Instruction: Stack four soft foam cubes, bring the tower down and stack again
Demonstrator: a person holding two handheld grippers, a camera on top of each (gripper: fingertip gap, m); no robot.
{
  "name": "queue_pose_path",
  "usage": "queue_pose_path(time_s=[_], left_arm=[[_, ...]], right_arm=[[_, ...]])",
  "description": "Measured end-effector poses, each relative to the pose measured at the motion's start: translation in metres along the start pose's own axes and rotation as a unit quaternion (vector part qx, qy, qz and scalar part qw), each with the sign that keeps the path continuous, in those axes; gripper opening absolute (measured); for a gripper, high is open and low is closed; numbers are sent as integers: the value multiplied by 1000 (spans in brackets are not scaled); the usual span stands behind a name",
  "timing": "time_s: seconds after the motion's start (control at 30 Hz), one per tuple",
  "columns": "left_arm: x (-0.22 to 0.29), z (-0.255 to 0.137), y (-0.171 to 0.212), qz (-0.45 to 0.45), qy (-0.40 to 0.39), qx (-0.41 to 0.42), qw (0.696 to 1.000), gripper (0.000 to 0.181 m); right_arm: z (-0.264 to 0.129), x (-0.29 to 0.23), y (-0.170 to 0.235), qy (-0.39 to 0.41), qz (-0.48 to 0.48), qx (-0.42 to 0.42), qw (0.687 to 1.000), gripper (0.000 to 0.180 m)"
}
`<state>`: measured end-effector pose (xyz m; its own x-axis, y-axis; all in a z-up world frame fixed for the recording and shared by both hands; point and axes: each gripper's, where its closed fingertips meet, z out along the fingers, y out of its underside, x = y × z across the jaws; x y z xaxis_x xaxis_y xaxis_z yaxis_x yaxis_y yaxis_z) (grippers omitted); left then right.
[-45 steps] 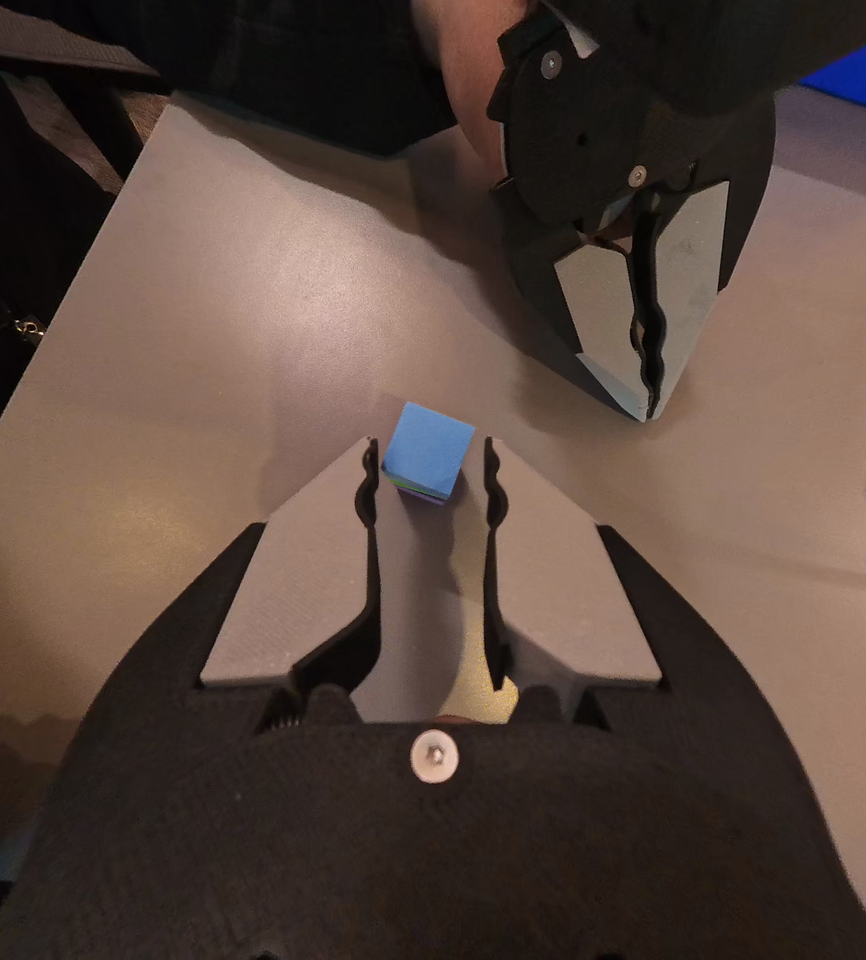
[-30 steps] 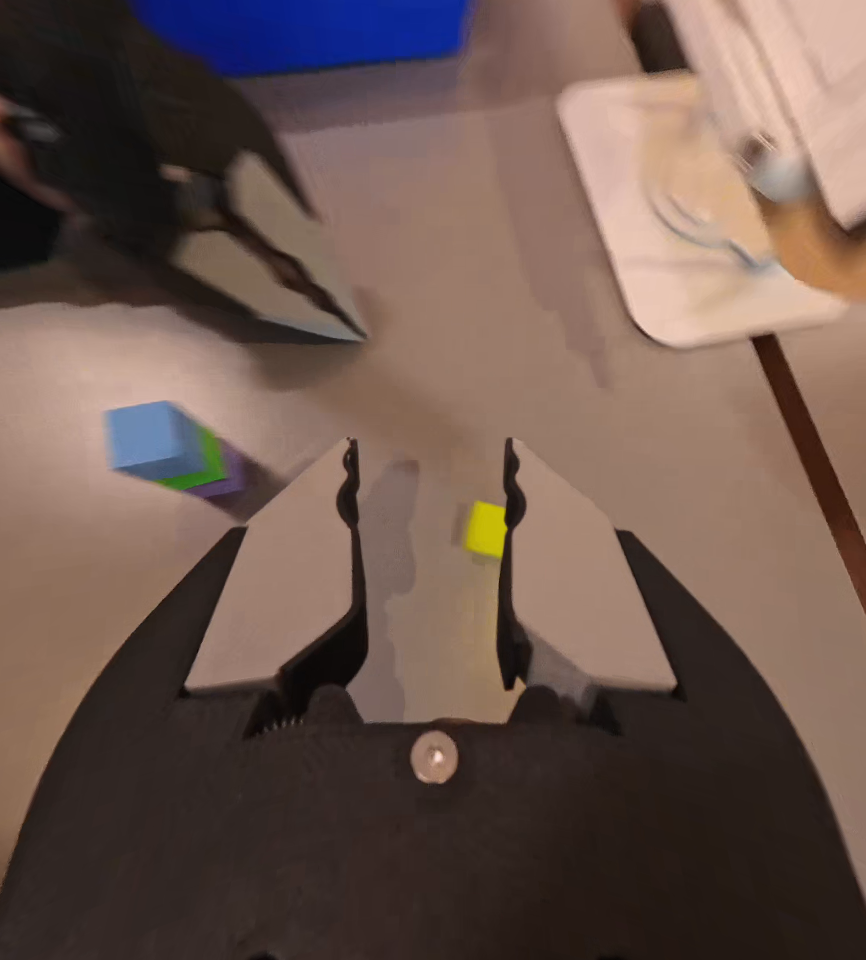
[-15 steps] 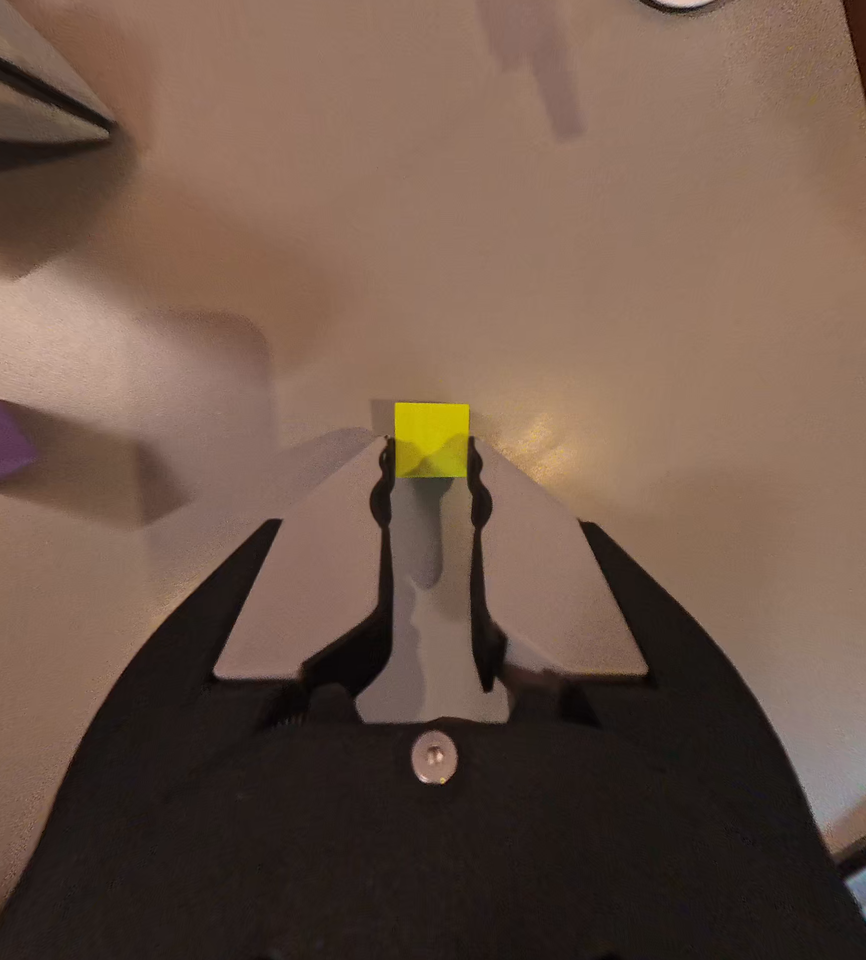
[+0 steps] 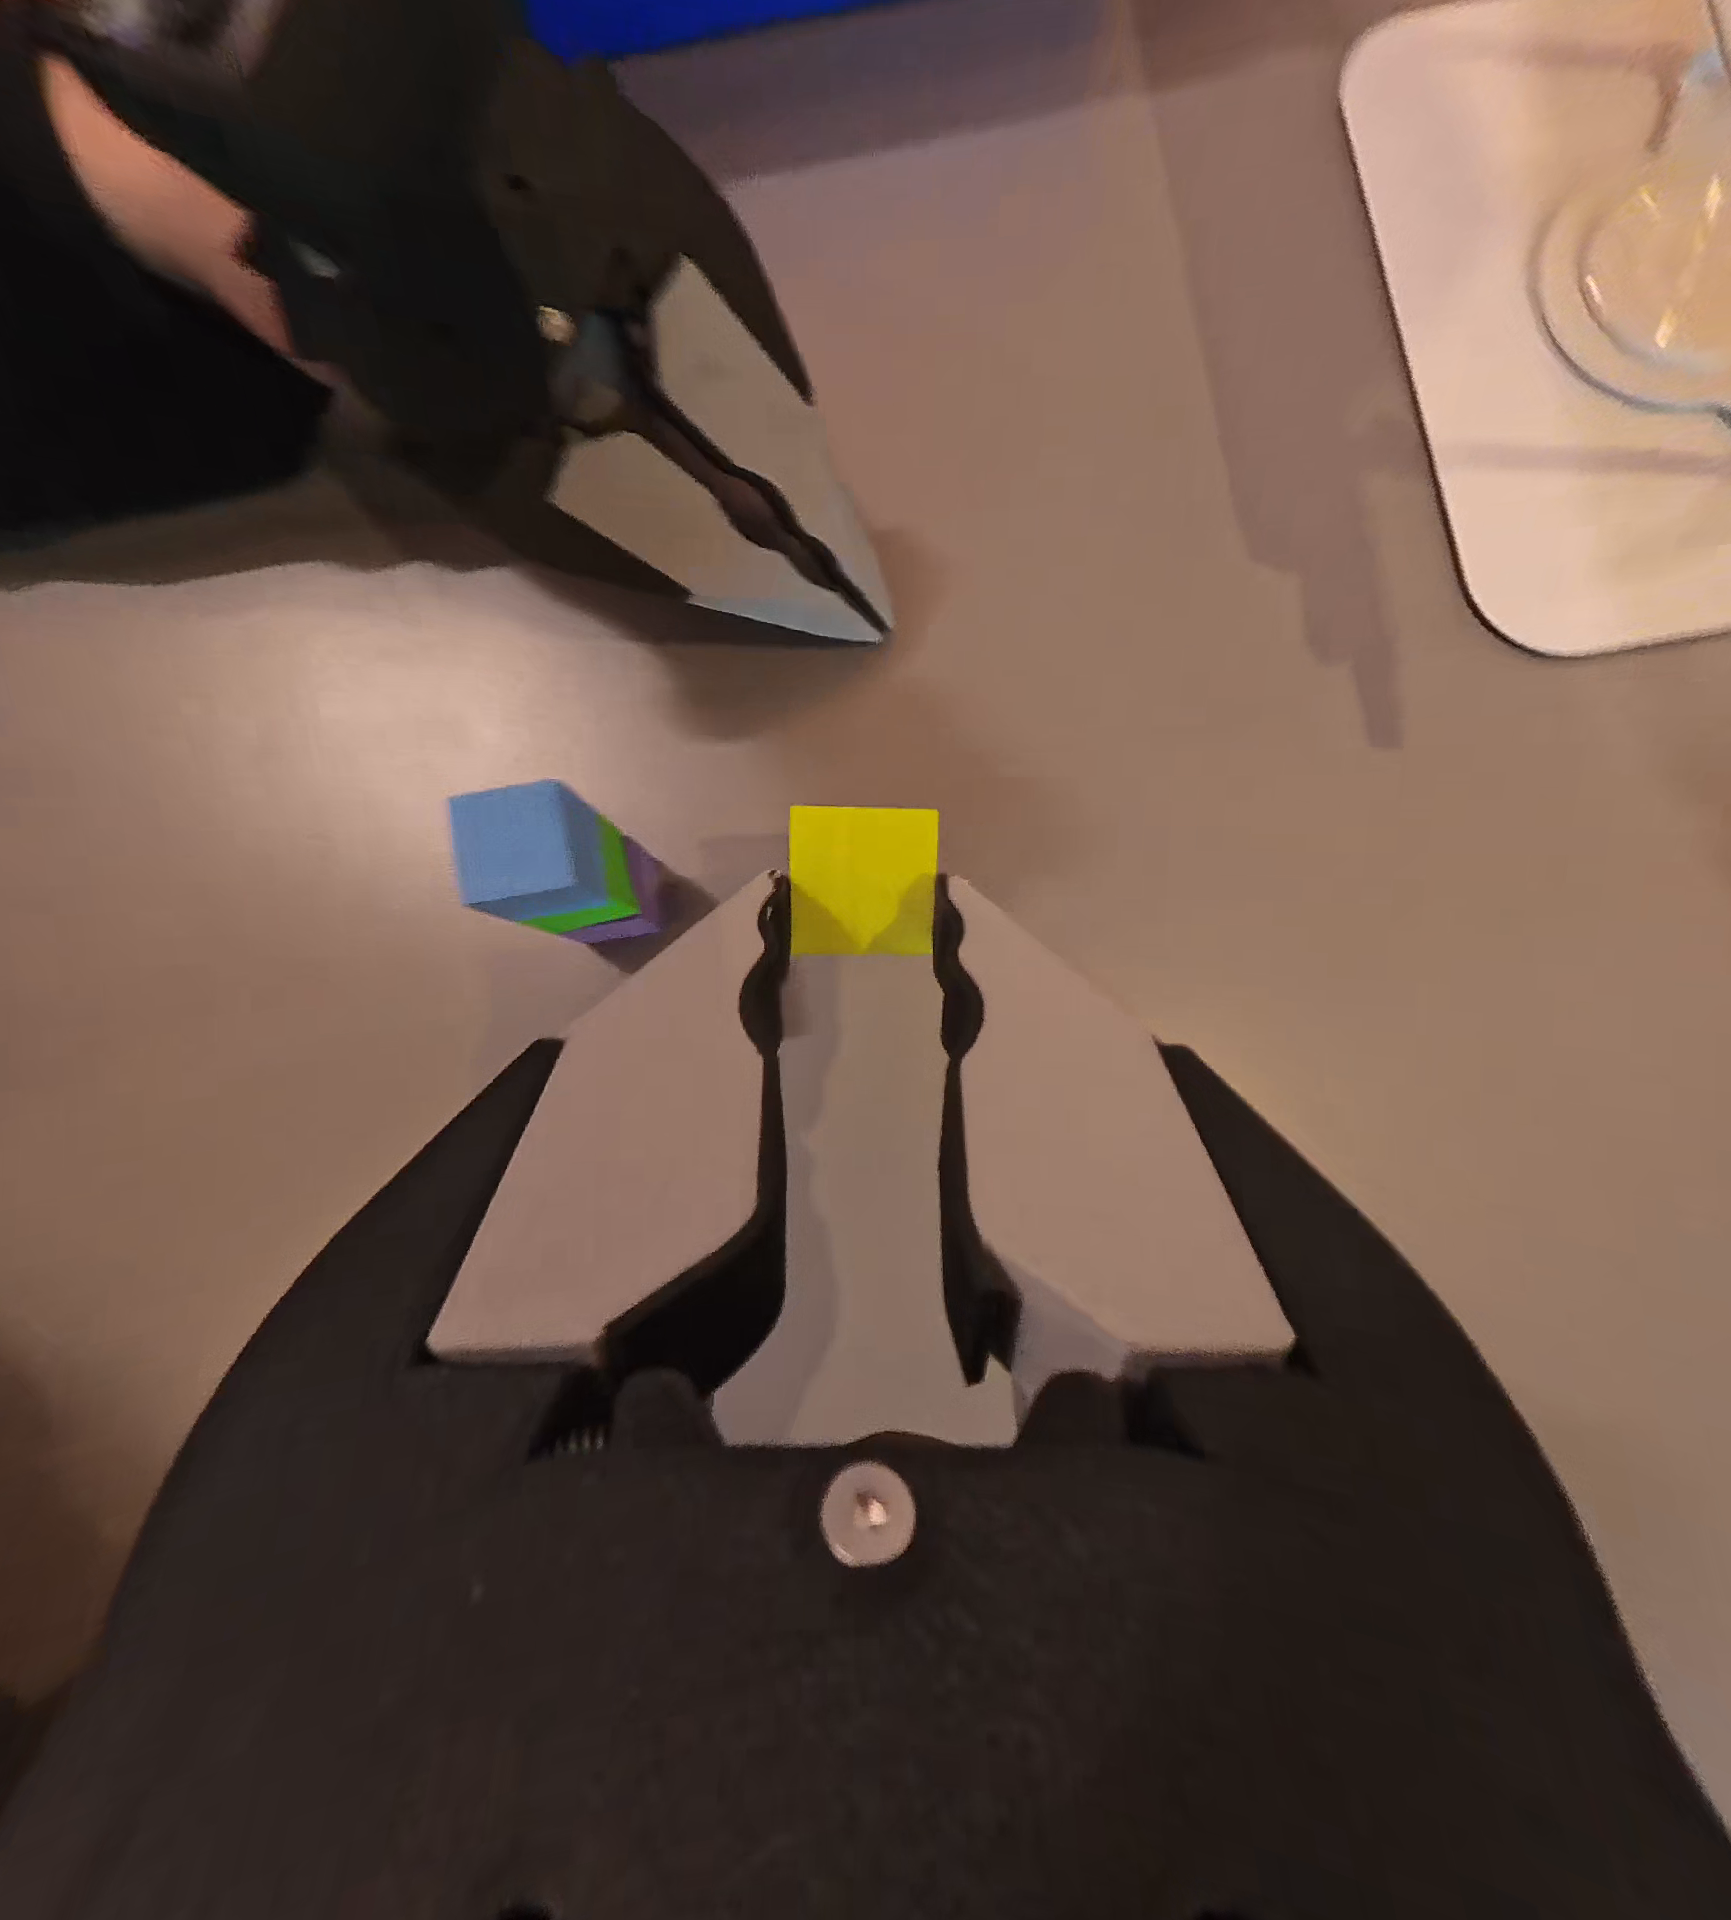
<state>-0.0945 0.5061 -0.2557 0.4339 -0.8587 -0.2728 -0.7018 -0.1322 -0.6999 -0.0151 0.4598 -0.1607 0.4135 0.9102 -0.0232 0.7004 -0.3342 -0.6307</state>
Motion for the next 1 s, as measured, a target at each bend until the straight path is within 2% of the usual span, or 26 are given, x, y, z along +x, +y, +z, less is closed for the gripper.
queue_pose_path(time_s=[0.37,1.0], left_arm=[[0,0,0,0,0,0,1000,0],[0,0,0,-1,1,0,1000,0]], right_arm=[[6,-58,-9,-40,-83,-47,995,25],[15,-76,-4,-55,-101,-78,990,25]])
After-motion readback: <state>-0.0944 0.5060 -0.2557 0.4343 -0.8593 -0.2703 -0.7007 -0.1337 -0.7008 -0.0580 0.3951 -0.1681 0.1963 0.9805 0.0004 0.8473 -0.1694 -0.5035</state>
